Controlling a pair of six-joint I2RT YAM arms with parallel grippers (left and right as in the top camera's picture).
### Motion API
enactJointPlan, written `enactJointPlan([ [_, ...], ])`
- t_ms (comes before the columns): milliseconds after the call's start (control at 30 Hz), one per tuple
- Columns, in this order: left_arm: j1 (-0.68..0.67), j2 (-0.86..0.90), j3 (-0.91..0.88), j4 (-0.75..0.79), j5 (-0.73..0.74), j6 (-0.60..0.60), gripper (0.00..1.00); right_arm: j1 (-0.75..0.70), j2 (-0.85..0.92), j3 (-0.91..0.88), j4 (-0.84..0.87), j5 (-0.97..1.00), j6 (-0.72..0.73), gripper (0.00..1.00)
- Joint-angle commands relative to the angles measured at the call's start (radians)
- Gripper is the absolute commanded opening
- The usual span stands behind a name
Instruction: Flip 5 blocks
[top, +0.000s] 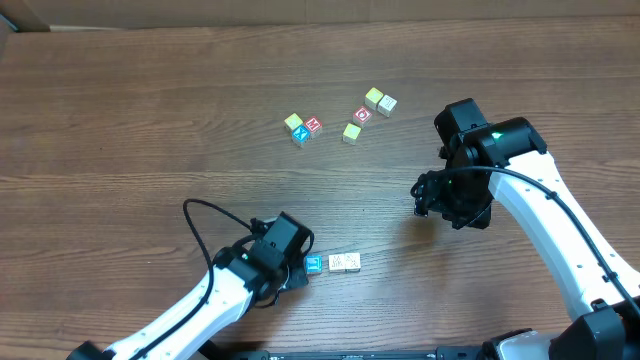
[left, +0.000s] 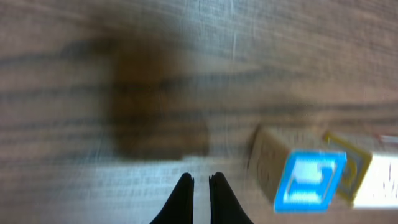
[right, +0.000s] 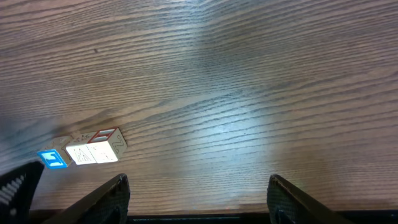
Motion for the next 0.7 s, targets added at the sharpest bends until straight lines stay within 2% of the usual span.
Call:
enactJointPlan([
  [0, 0.036, 0.05, -0.005, 0.031, 0.021, 0.048, 0.04, -0.001, -0.019, 0.019, 0.004, -0.002, -0.008, 0.72],
  [400, 0.063, 0.136, -0.005, 0.142, 0.119, 0.162, 0.04, -0.001, -0.019, 0.019, 0.005, -0.002, -0.008, 0.72],
  [667, 0.063, 0.136, -0.005, 0.146, 0.153, 0.169, 0.04, -0.001, -0.019, 0.019, 0.005, -0.002, -0.007, 0.72],
])
